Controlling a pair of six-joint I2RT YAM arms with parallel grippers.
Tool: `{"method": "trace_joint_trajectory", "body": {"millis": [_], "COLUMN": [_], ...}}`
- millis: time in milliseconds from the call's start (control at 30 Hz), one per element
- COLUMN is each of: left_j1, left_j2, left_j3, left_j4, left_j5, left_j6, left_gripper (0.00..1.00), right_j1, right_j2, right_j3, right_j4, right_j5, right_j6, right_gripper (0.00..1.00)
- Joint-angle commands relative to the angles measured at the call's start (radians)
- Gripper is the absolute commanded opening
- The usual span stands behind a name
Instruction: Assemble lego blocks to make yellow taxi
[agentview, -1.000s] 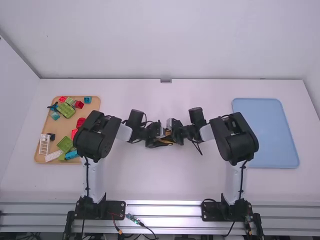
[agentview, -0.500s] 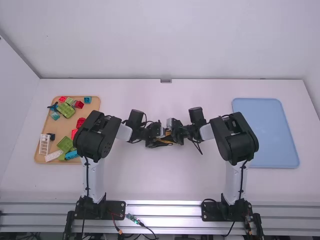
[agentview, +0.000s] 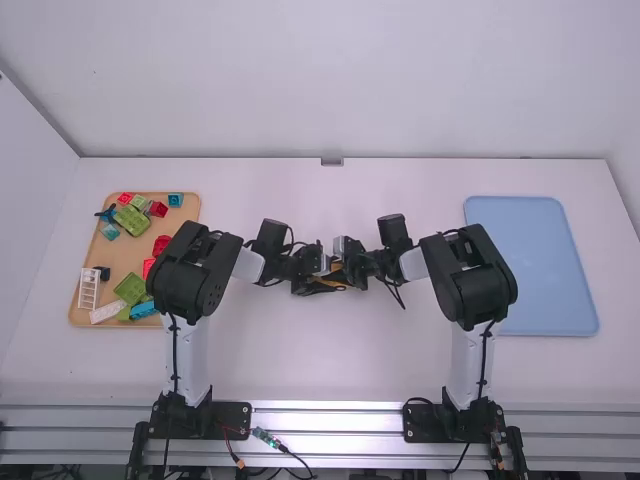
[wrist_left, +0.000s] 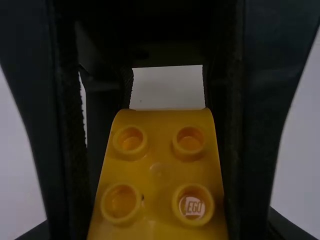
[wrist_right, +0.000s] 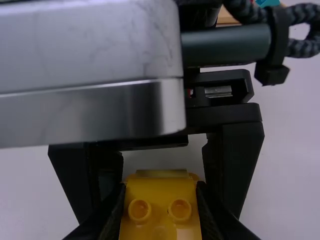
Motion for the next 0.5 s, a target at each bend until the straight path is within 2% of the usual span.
{"method": "trace_joint_trajectory", "body": {"millis": [0,367,467], "left_j1": [0.003,0.003,0.003], "left_j2": [0.047,0.047,0.047], "left_j3": [-0.013,-0.013,-0.013], "left_j4": [-0.020,-0.023,-0.023], "left_j5": [-0.098,-0.131,-0.120], "left_j6": [0.003,0.002,0.003], "left_gripper": [0.02,0.02,0.02], "right_j1": [-0.013,-0.013,-0.013], "right_j2": [0.060,0.048,0.048], "right_j3": [-0.031,-0.031,-0.032], "right_j4": [-0.037,-0.042,-0.041], "right_j5": [0.131,0.132,0.131], "right_j6": [0.032,0.033,0.040], "right_gripper": [0.14,0.27,0.28]}}
